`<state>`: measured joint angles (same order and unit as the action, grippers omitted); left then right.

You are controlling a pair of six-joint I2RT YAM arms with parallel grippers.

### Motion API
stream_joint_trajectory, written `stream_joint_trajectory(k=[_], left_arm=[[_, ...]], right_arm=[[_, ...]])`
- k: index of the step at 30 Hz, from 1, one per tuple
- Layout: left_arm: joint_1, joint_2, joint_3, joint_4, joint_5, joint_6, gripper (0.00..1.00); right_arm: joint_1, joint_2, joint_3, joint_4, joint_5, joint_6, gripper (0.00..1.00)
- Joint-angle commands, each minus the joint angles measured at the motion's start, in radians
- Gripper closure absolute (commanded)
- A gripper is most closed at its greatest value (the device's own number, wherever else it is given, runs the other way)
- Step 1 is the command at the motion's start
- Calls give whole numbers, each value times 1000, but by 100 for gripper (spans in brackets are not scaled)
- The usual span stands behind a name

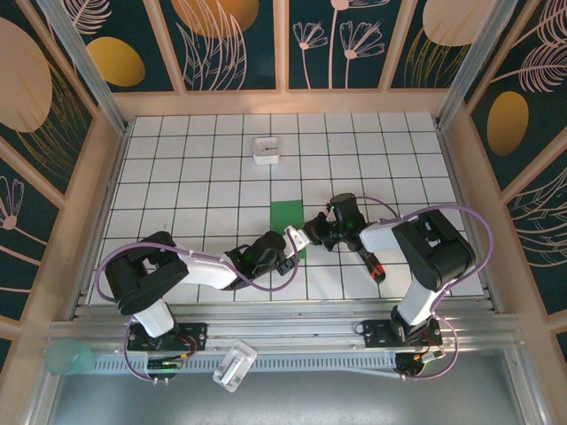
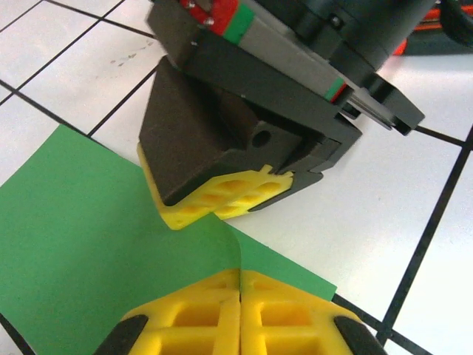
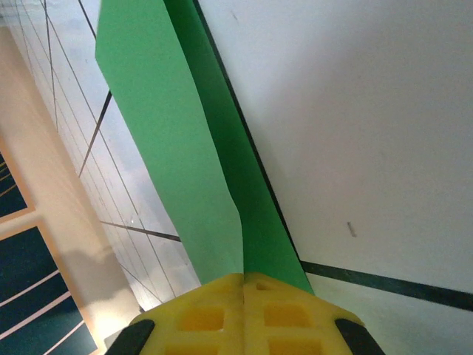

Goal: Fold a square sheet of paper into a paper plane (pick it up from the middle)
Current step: Fold the triangle a second time at the center of the table.

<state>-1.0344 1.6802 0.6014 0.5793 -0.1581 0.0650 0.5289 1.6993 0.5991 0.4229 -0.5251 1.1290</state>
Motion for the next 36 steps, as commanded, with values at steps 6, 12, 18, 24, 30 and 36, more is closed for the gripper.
stream_joint_trajectory(k=[6,12,18,24,30,36], left_arm=[[-1,-24,-11,36,27,-88,100],[15,-52,-10,23,123,-171,100],[71,-84,-13,-13,281,-286,100],[92,-99,-32,4,388,-365,100],[99,-89,-49,42,421,-414,100],[113,-82,-66,87,467,-453,100]], right_arm=[[-24,-18,-7,-2,-7,-34,89],[-73,-127,-10,-130,8,-167,76],[-110,-190,70,-269,35,-359,72],[-39,-66,228,-281,-7,-469,75],[-26,45,302,-271,-19,-502,78],[-36,130,340,-298,-6,-571,81]])
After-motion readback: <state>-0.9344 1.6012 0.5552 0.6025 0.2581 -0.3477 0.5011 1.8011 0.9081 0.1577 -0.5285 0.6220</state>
